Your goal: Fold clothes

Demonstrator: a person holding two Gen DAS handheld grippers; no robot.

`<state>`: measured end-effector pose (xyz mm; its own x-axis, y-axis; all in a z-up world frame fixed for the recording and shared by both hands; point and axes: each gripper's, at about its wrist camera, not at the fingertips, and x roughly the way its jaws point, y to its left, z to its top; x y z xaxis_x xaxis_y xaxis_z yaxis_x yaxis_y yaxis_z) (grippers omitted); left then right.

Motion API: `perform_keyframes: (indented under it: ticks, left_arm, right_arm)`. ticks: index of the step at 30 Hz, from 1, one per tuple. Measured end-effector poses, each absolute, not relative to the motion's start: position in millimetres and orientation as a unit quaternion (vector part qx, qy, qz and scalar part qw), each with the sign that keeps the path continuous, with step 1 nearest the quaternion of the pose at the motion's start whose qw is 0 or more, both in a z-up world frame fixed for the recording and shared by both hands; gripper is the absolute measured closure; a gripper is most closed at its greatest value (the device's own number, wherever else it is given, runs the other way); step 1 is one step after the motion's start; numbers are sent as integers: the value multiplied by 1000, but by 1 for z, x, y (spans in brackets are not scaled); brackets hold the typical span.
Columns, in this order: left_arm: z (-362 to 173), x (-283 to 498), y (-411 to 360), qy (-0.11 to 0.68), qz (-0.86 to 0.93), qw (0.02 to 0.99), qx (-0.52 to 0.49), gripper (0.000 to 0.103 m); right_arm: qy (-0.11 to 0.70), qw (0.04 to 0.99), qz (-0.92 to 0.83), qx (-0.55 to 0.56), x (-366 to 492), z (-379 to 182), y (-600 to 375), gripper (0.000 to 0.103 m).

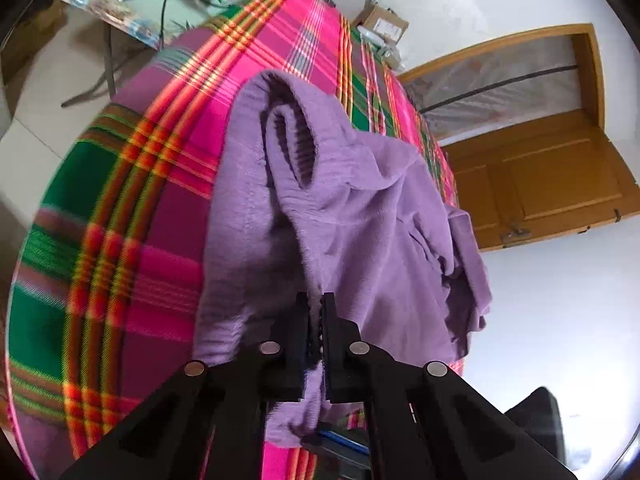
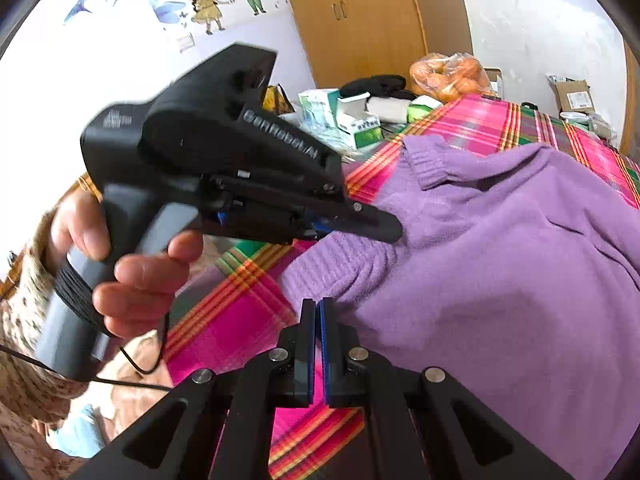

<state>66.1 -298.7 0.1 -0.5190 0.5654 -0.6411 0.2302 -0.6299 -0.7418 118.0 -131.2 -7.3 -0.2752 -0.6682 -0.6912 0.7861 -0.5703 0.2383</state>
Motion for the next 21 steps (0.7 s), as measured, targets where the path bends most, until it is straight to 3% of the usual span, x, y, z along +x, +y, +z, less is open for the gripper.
perform_keyframes:
  ticks: [5, 13, 19, 21]
  left_arm:
    - [8, 95, -320, -441, 774, 96, -444, 98]
    - [-15, 94, -322, -421, 771, 53, -475, 98]
    - [1, 87, -339, -413, 783, 44, -463, 92]
    - [6, 84, -342, -417, 786, 42, -455, 92]
  right_arm:
    - [69, 480, -785, 387, 124, -2, -136, 101]
    - [81, 470, -762, 438, 108, -31, -148, 99]
    - [86, 449, -786, 415, 94, -7, -117, 97]
    - [90, 423, -807, 401, 84, 6, -95, 92]
